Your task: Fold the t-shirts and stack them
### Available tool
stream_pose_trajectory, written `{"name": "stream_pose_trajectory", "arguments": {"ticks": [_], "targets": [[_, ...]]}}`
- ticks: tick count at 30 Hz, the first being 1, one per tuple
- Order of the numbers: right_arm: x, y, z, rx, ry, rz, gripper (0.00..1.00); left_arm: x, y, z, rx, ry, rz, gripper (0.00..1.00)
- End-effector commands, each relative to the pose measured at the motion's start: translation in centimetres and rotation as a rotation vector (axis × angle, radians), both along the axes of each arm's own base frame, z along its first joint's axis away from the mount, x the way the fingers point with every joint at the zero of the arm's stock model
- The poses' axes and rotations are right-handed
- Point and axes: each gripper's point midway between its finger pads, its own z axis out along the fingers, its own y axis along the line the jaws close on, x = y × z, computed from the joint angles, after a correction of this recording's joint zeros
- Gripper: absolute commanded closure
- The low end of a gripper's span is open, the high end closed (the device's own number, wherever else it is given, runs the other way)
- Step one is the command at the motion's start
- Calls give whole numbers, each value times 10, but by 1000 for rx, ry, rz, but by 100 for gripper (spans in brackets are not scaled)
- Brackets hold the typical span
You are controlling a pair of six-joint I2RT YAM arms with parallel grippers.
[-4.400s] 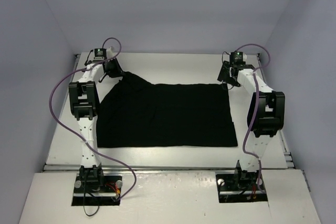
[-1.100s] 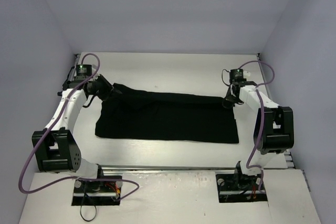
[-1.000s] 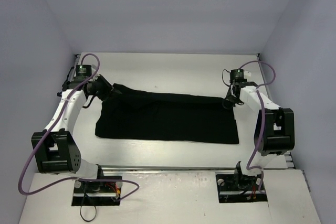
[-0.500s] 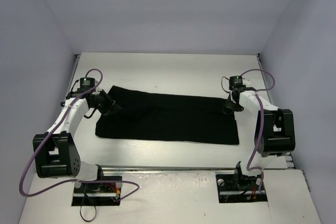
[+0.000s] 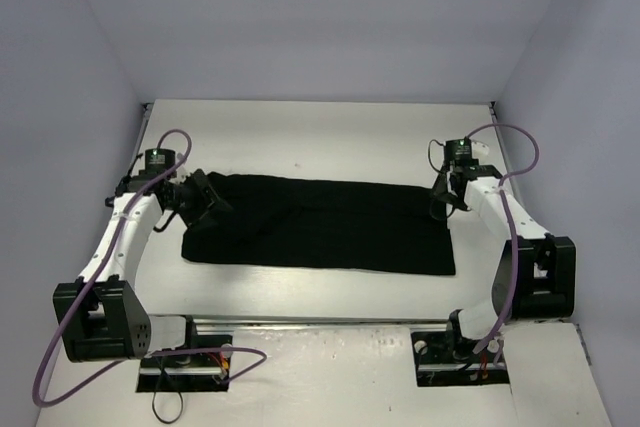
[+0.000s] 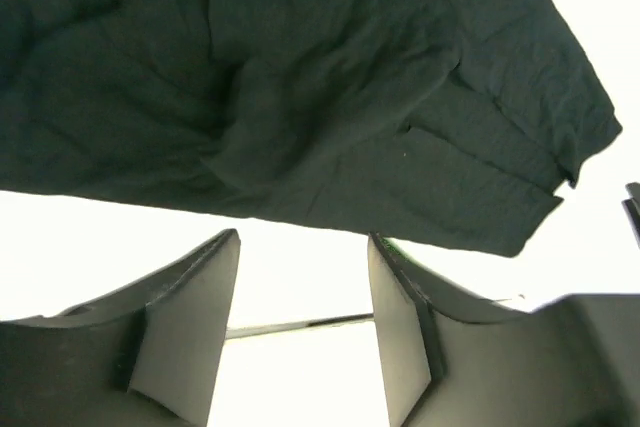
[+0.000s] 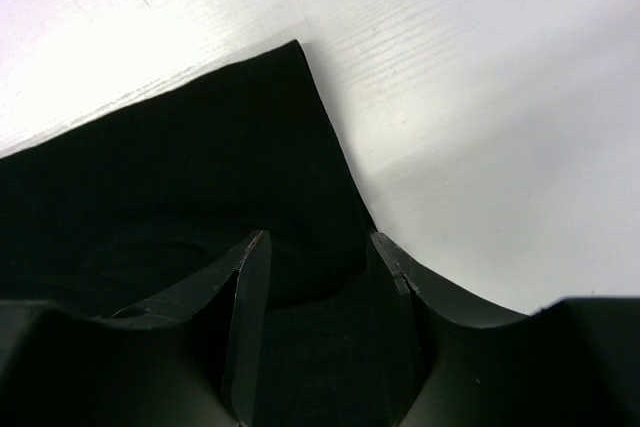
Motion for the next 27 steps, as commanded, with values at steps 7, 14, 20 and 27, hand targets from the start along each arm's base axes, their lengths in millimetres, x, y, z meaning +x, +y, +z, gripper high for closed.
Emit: {"name": "stream_pose_trajectory", "arguments": {"ticks": [7, 14, 20, 27], "targets": [[42, 4, -14, -1, 33, 17, 60, 59, 12, 27, 391, -162, -192, 43], [54, 7, -43, 11, 73, 22, 60, 120, 2, -42, 399, -72, -218, 47], [62, 6, -66, 15, 107, 32, 60, 168, 11, -80, 444, -29, -205, 50], [90, 1, -87, 0, 134, 58, 60, 216, 15, -111, 469, -22, -201, 51]]}}
